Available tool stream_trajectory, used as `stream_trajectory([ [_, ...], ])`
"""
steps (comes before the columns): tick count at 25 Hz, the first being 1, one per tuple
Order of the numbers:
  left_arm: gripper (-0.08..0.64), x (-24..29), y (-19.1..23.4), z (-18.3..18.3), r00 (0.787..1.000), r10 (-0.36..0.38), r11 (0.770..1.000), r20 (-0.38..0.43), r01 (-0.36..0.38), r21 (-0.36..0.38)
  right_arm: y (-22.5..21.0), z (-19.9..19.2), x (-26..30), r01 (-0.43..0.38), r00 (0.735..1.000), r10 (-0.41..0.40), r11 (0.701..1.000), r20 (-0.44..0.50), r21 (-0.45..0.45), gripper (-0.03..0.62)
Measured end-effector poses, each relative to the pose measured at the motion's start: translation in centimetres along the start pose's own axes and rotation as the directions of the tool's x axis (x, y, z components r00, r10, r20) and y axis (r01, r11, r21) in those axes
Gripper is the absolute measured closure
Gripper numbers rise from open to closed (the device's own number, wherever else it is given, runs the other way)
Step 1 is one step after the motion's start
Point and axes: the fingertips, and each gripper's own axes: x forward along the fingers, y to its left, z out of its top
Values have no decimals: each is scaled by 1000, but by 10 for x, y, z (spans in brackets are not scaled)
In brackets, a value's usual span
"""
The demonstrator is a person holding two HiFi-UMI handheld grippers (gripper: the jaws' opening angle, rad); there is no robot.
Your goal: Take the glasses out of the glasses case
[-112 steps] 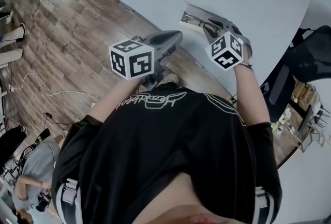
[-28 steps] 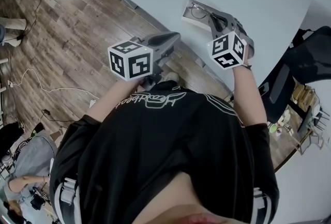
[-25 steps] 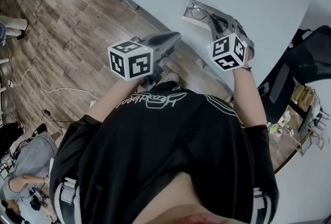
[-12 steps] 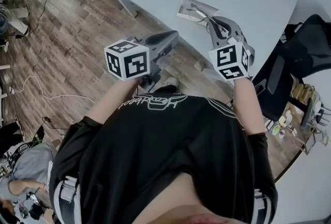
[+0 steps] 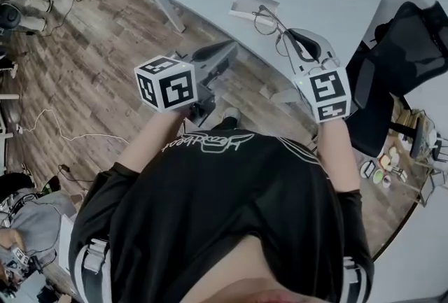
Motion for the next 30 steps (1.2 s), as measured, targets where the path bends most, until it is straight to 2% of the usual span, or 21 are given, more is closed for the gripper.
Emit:
stream_trajectory([
  [6, 554, -22, -58, -16, 1000, -8, 999, 25, 7, 46, 26, 6, -69, 8, 997, -10, 999, 71, 36, 568],
  [12, 554, -52, -110, -37, 999, -32, 996, 34, 29, 79, 57, 11, -123, -32, 987, 4, 985, 162, 172, 567],
  [20, 554, -82, -163, -65, 996, -78, 990, 32, 73, 117, 99, 17, -186, -146, 953, 31, 919, 302, 366, 568],
  [22, 554, -87, -173, -71, 996, -87, 989, 29, 83, 121, 110, 21, -202, -176, 943, 41, 905, 332, 387, 568],
  [26, 554, -92, -190, -82, 994, -104, 987, 23, 100, 125, 124, 22, -229, -184, 933, 29, 896, 360, 404, 567],
  [30, 554, -100, -198, -91, 994, -109, 987, 26, 105, 120, 139, 16, -246, -210, 926, 30, 869, 376, 448, 568],
])
